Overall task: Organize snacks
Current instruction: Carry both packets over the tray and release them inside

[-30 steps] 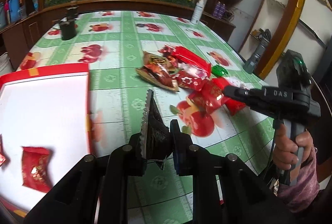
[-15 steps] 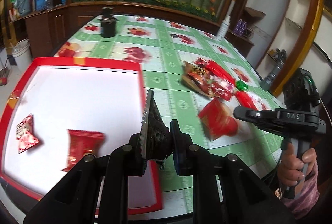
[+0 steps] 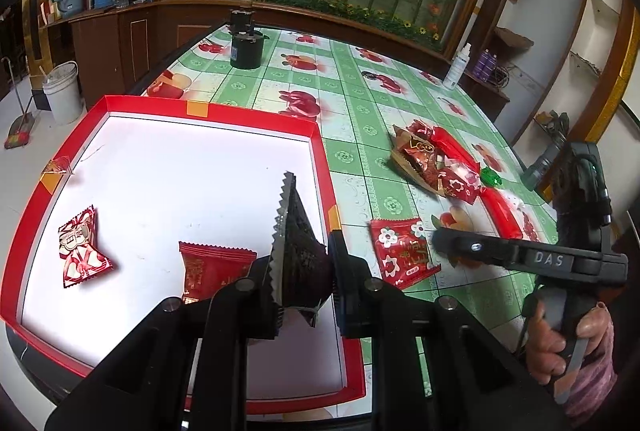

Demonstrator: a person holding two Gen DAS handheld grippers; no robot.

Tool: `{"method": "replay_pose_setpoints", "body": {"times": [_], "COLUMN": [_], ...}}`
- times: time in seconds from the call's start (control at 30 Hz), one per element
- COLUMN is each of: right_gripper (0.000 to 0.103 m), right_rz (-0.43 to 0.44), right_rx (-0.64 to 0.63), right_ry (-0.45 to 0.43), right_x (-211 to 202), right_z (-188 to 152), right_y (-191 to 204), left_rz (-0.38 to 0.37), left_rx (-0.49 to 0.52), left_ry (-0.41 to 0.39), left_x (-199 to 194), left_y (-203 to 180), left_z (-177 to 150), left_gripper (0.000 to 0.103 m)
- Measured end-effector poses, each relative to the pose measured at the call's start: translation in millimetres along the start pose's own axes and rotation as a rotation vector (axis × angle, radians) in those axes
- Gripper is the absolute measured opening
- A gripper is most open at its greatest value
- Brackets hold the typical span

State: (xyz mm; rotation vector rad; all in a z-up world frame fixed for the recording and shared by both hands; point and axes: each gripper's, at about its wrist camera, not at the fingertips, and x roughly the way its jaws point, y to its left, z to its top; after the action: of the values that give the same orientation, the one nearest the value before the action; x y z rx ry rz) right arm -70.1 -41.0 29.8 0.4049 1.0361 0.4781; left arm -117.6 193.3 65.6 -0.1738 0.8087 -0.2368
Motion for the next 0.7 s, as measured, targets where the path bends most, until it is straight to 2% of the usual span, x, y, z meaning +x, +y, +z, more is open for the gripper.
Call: {"method": "replay_pose_setpoints", "body": {"times": [0.07, 0.13, 0.17, 0.2, 0.27, 0.33, 0.37, 0.4, 0.47, 0.57, 0.7], "right_gripper": [0.056, 0.055, 0.047, 0.03, 0.029, 0.019, 0.01, 0.008, 0.005, 0.004, 0.003], "right_rz": [-0.024, -0.114, -0.166, -0.207, -0.273, -0.246, -0.235, -0.228, -0.204, -0.172, -0.056], "right_rx": [-0.043, -0.114, -0.147, -0.174, -0.25, -0.224, -0.199, -0.177, -0.126, -0.113, -0.14], "right_ry": [0.004, 0.01, 0.03, 0.04, -0.008, -0.017, -0.031, -0.042, -0.075, -0.08, -0.151], "right_x": [9, 24, 35, 42, 41, 33, 27, 23, 8, 4, -4], "right_z": [-1, -4, -6, -9, -13, -12, -9, -7, 2, 5, 9], "right_y": [14, 31, 37, 40, 50, 43, 37, 33, 22, 23, 45], "left_rz": [-0.001, 0.004, 0.005, 0.004, 0.004, 0.007, 0.009, 0.011, 0.008, 0.004, 0.055], "left_rx": [-0.005, -0.008, -0.012, -0.018, -0.021, -0.027, -0.03, -0.033, -0.033, -0.036, -0.032], "left_ry": [0.0, 0.001, 0.0, 0.0, -0.002, -0.005, -0.007, -0.008, -0.008, -0.012, -0.032], "left_x": [-1, -2, -3, -4, -5, -7, -7, -7, -6, -8, -13], "left_y": [2, 6, 7, 9, 13, 16, 17, 18, 20, 21, 27], "left_z": [0, -1, -1, -1, -1, -1, -1, -1, -1, -2, -1], "left_gripper": [0.017, 0.017, 0.017, 0.017, 0.017, 0.017, 0.017, 0.016, 0.017, 0.017, 0.017]}}
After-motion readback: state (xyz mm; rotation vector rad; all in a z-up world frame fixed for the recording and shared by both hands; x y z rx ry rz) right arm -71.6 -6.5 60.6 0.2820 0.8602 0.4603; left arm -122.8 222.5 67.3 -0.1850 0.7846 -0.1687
